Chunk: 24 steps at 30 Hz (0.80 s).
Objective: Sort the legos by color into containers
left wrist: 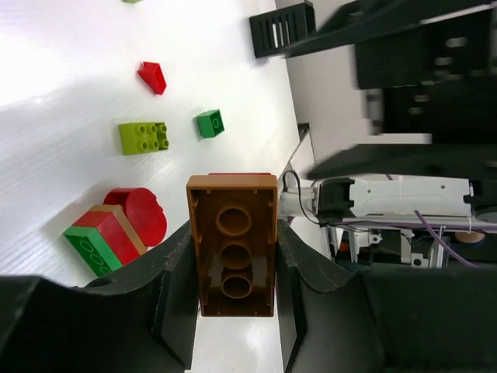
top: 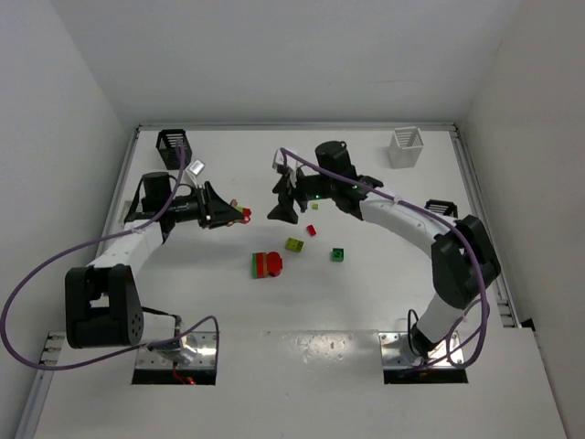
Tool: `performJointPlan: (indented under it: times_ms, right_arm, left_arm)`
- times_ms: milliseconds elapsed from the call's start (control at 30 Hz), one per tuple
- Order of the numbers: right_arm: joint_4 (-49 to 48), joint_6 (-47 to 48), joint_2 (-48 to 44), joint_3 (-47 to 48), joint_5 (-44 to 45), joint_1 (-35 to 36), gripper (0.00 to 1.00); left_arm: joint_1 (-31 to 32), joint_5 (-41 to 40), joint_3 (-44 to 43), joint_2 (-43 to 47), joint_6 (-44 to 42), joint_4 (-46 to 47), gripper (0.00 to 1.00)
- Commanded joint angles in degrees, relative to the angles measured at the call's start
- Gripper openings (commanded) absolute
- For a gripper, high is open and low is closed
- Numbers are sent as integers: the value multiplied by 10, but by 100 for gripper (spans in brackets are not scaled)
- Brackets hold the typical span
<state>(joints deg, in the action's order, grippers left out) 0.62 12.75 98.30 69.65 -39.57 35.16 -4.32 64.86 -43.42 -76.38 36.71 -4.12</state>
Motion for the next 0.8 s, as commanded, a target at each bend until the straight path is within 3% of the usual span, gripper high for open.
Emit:
performJointPlan:
  times_ms: [0, 200, 333, 767]
  right_arm:
    - [-93, -61, -24, 29, -62, 15, 74]
    - [-104, -55, 8, 53, -92, 45, 75]
    - [-41, 6, 18, 65, -100, 68, 75]
    - [-58, 25, 23, 49, 2, 90, 75]
  left_arm:
    - [14, 1, 17, 18, 34, 45, 3]
    - [32, 12, 11, 12, 62, 62, 4]
    - [32, 12, 5, 12, 62, 62, 4]
    - [42, 18, 5, 12, 62, 62, 4]
